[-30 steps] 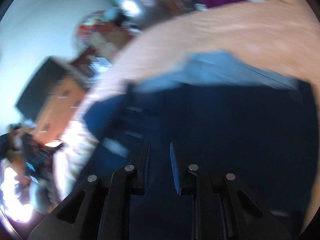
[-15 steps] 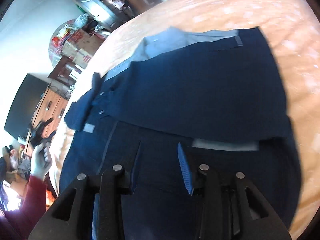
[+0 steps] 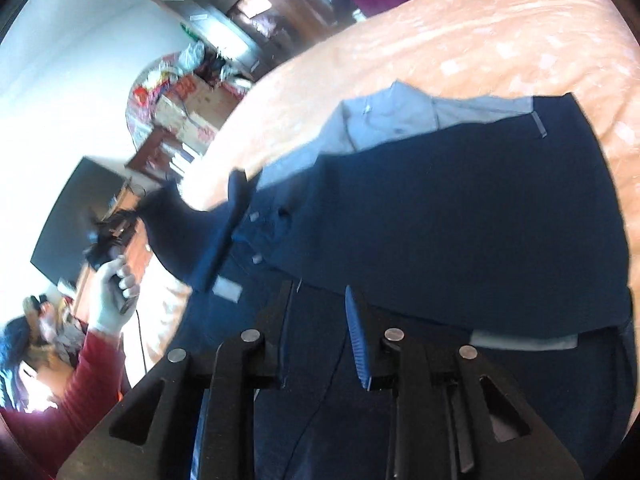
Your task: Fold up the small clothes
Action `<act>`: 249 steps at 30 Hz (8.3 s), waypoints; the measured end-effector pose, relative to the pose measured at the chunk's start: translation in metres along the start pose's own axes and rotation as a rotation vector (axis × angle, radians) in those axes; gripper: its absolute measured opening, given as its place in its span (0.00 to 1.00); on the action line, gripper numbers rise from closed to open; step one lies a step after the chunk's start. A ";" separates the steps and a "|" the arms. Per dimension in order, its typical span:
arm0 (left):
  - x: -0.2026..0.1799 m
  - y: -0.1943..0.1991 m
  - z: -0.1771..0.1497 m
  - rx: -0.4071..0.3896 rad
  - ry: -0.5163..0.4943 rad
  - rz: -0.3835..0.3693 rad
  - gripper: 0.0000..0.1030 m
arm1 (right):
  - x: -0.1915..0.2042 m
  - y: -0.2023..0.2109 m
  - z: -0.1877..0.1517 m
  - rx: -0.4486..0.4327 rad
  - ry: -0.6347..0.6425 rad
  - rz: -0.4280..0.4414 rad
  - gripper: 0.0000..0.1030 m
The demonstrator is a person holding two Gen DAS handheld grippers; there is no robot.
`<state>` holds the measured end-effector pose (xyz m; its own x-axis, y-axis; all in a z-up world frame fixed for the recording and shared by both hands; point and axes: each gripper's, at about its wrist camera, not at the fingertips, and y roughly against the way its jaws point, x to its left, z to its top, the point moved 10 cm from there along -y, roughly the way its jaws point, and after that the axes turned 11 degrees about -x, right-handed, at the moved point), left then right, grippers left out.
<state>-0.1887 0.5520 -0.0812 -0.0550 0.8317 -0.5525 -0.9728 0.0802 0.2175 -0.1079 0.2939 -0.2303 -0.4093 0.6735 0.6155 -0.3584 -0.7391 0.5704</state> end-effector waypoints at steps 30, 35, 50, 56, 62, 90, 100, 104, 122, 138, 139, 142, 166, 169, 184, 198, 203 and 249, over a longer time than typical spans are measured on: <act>0.072 0.068 -0.200 0.160 0.328 0.135 0.80 | -0.106 -0.061 0.035 0.073 -0.155 -0.119 0.05; 0.077 0.053 -0.182 0.151 0.355 0.182 0.80 | -0.103 0.014 0.061 -0.069 -0.143 -0.103 0.05; 0.026 0.084 -0.183 0.387 -0.020 0.188 0.78 | -0.038 0.037 0.039 -0.036 0.139 -0.158 0.18; 0.025 0.040 -0.210 0.561 -0.046 0.130 0.69 | 0.008 -0.005 0.001 0.020 0.128 -0.060 0.17; 0.029 0.031 -0.213 0.602 -0.171 0.172 0.63 | 0.009 -0.018 -0.014 0.037 0.134 -0.043 0.15; 0.063 0.057 -0.195 0.343 -0.043 0.434 0.01 | 0.186 -0.214 -0.053 0.367 0.393 0.215 0.12; 0.077 0.096 -0.188 0.279 0.103 0.474 0.04 | 0.206 -0.296 -0.124 0.567 0.374 0.342 0.00; 0.061 0.110 -0.178 0.256 0.064 0.434 0.21 | 0.217 -0.313 -0.123 0.535 0.368 0.361 0.00; 0.072 0.042 -0.203 0.376 0.000 0.352 0.44 | 0.189 -0.366 -0.035 0.529 0.439 0.266 0.00; 0.070 0.099 -0.171 0.206 0.144 0.349 0.57 | 0.227 -0.330 -0.045 0.581 0.498 0.458 0.15; 0.068 0.112 -0.164 0.178 0.137 0.358 0.59 | 0.229 -0.320 -0.058 0.595 0.507 0.480 0.15; 0.071 0.146 -0.151 0.143 0.108 0.390 0.62 | 0.230 -0.284 -0.084 0.616 0.534 0.532 0.15; 0.009 0.207 -0.184 0.263 0.140 0.185 0.66 | 0.085 0.065 -0.117 0.240 0.378 0.051 0.36; 0.004 0.221 -0.204 0.330 0.133 0.158 0.66 | 0.007 0.136 -0.147 0.232 0.273 -0.129 0.38; 0.002 0.275 -0.258 0.469 0.173 0.165 0.67 | -0.110 0.237 -0.236 0.315 0.044 -0.349 0.41; 0.008 0.292 -0.286 0.561 0.123 0.148 0.75 | -0.113 0.206 -0.259 0.439 -0.018 -0.274 0.41; 0.004 0.293 -0.297 0.599 0.100 0.135 0.74 | -0.113 0.197 -0.273 0.463 -0.028 -0.257 0.41; -0.044 0.073 -0.027 0.242 0.147 -0.157 0.07 | -0.049 0.110 0.088 -0.032 -0.005 0.032 0.09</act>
<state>-0.2632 0.5061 -0.0628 0.0423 0.7123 -0.7006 -0.8911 0.3440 0.2959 -0.0540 0.1810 -0.1497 -0.4168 0.6496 0.6358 -0.3716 -0.7601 0.5330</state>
